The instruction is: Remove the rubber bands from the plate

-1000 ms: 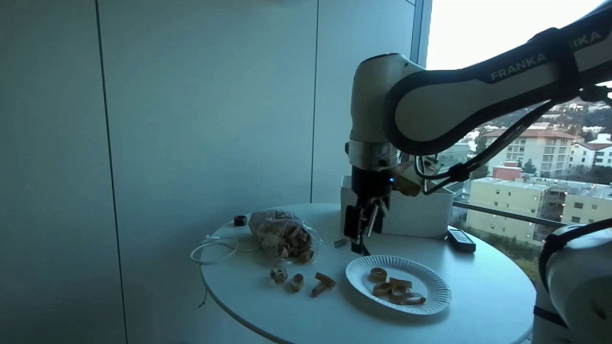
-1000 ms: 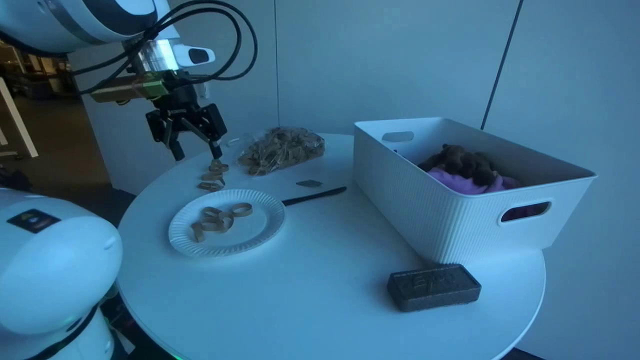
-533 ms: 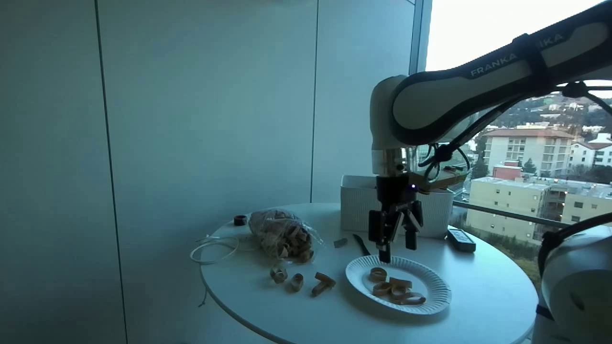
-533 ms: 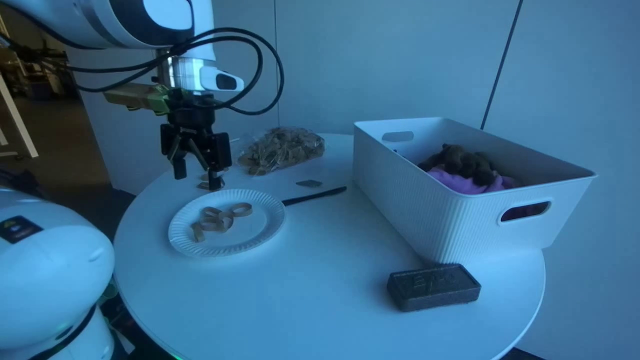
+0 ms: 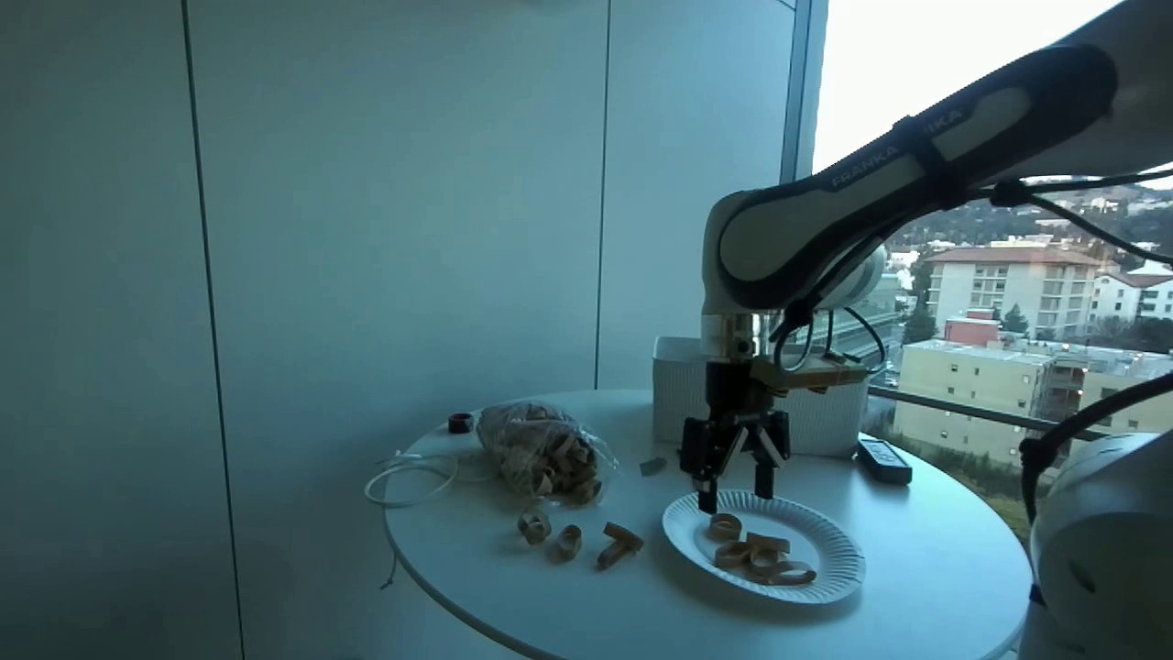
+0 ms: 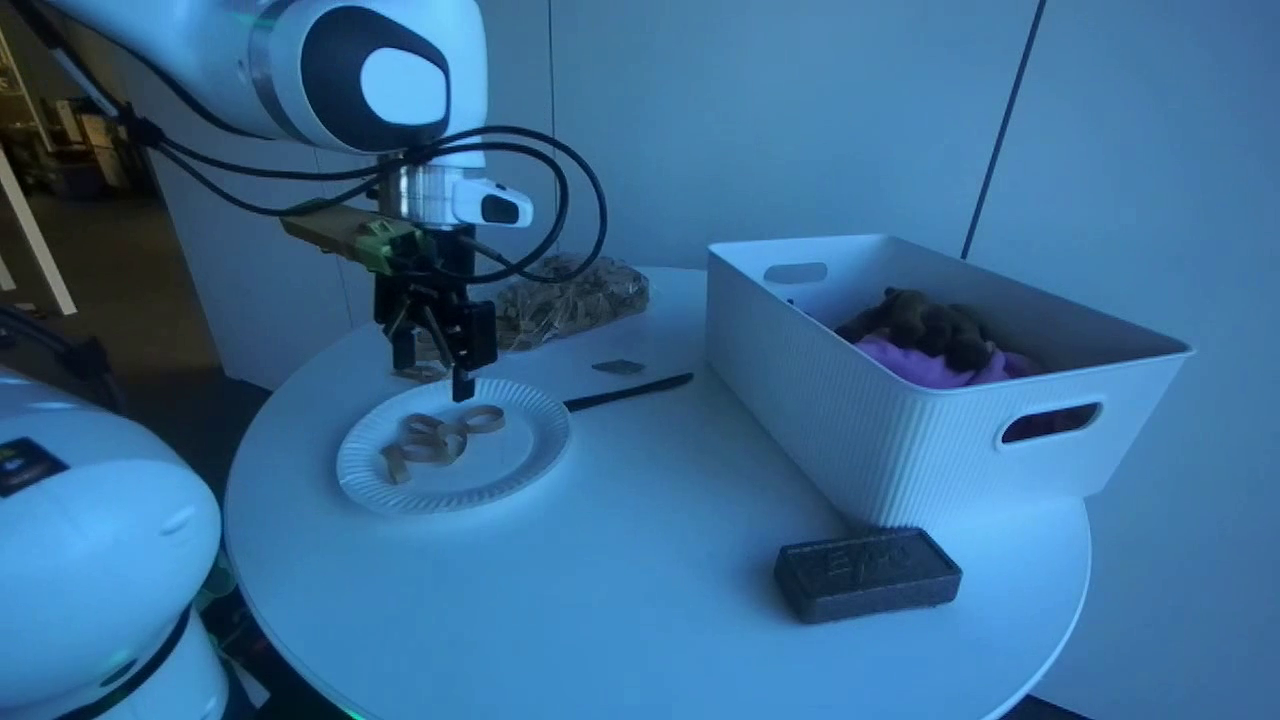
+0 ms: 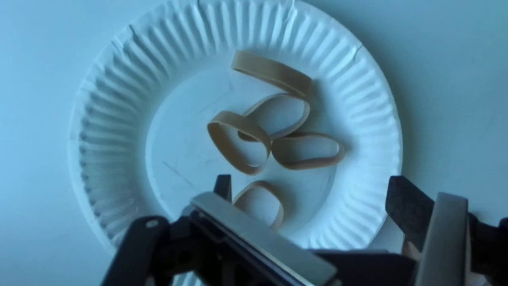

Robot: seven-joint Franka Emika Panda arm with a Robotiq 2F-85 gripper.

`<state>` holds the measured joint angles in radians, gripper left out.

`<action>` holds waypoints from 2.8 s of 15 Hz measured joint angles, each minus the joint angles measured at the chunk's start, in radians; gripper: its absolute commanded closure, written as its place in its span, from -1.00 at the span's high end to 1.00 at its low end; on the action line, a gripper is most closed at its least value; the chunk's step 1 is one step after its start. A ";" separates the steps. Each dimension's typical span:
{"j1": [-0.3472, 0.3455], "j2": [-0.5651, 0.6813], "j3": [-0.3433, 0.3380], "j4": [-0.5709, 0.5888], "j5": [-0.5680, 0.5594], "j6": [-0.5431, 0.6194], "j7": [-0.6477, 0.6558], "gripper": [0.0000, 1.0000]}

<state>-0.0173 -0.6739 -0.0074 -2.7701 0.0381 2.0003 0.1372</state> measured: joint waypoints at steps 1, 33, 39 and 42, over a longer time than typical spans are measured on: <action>-0.014 0.023 0.000 0.000 -0.001 0.029 0.002 1.00; -0.123 0.185 -0.004 0.026 -0.002 -0.048 0.196 -0.93; -0.106 0.089 0.021 0.029 -0.009 -0.029 0.184 -0.90; -0.054 -0.016 0.048 0.029 -0.005 -0.030 0.149 -0.97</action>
<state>-0.0709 -0.6901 0.0404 -2.7413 0.0330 1.9700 0.2865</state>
